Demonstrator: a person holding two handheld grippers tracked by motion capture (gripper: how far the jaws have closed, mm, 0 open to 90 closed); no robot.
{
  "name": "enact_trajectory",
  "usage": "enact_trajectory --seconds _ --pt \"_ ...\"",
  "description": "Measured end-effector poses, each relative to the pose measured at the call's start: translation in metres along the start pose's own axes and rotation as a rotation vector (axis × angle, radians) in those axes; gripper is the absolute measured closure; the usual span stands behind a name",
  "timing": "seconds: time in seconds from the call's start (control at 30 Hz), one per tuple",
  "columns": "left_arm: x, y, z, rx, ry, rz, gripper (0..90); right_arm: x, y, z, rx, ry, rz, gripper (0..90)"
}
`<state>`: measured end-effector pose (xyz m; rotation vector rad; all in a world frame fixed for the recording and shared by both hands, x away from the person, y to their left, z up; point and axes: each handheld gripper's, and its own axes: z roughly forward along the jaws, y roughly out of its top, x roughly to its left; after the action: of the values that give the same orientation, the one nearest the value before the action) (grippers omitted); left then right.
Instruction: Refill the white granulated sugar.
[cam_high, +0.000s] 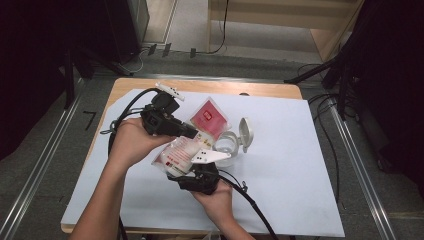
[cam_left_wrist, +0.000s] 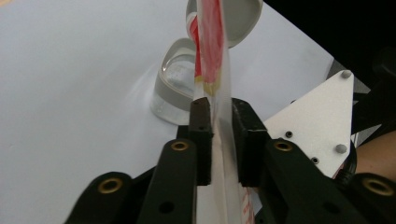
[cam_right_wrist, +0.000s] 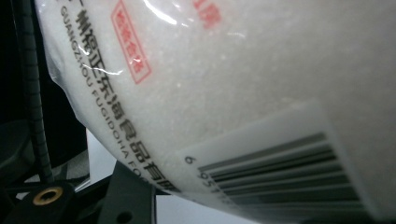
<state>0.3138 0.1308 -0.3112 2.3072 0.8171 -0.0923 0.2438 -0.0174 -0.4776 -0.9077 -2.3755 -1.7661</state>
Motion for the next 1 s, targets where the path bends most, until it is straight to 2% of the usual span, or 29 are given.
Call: enact_trajectory --seconds 0.1,0.2,0.3,0.47,0.53,0.7,0.83,0.9,1.0 --pt "0.0 -0.001 0.0 0.017 0.002 0.003 88.4 0.003 -0.001 0.001 0.013 0.009 -0.005 56.5" --pt "-0.001 0.001 0.002 0.033 -0.001 0.006 89.2 0.005 0.0 0.002 0.033 0.019 -0.021 55.9" --pt "-0.005 0.002 0.005 0.02 -0.006 0.003 89.8 0.01 0.002 0.002 0.045 0.01 -0.047 54.6" --pt "-0.008 0.005 0.011 0.031 -0.009 -0.01 90.0 0.014 0.002 0.003 0.059 0.015 -0.053 52.0" --pt "-0.008 0.006 0.012 0.035 -0.007 -0.008 90.0 0.014 0.002 0.004 0.06 0.017 -0.035 48.3" --pt "-0.009 0.007 0.015 0.014 -0.004 -0.029 89.7 0.012 0.005 0.004 0.056 0.021 -0.01 52.7" --pt "-0.009 0.007 0.017 0.012 0.003 -0.011 88.2 0.012 0.009 0.004 0.035 0.068 0.053 56.1" --pt "-0.009 0.007 0.017 0.009 -0.003 -0.007 87.1 0.013 0.009 0.004 0.022 0.071 0.071 56.6" --pt "-0.01 0.007 0.014 0.002 -0.018 0.016 79.3 0.013 0.01 0.002 0.01 0.098 0.103 56.9"
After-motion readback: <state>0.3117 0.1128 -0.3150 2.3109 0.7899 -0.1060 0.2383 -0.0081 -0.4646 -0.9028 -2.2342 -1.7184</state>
